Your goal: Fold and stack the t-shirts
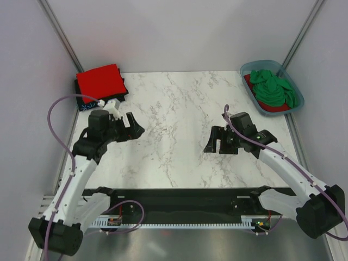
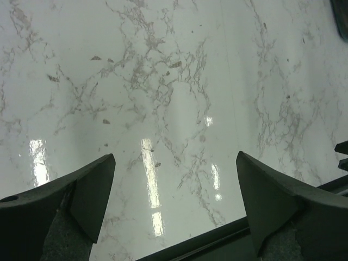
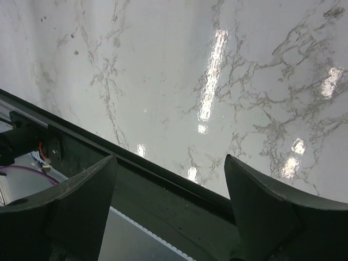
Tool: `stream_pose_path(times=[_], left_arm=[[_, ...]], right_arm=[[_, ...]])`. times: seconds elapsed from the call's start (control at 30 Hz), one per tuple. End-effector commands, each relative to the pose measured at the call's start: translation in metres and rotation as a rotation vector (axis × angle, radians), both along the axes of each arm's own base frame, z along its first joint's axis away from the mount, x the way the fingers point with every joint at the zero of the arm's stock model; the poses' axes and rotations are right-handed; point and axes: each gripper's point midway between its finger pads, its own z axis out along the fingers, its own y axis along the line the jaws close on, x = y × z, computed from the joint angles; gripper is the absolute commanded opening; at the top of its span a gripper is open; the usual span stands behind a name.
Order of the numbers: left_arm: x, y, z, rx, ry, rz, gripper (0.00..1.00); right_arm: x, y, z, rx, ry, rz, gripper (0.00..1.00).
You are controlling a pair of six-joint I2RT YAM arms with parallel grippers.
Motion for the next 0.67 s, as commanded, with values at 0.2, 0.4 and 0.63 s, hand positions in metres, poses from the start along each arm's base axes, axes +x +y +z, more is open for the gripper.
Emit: stream_pose_path(times=[0.2,0.4,0.63], left_arm=[[-0.042,0.01,-0.016,-0.014,-0.056,0.022,1.0],[-0.042,0.009,-0.011,-0.022,-0.099,0.014,1.0],[-0.042,0.003,-0.014,-0.038,-0.077,-0.017,0.99]], right_arm=[[0.011,0.009,0.007,0.104,-0.05,-0.121,0.89],[0.01,0.01,-0.001,0.127,-0.032,-0.164,0.89],[0.011,0.009,0.001,0.15,-0.103,-0.186,0.89]])
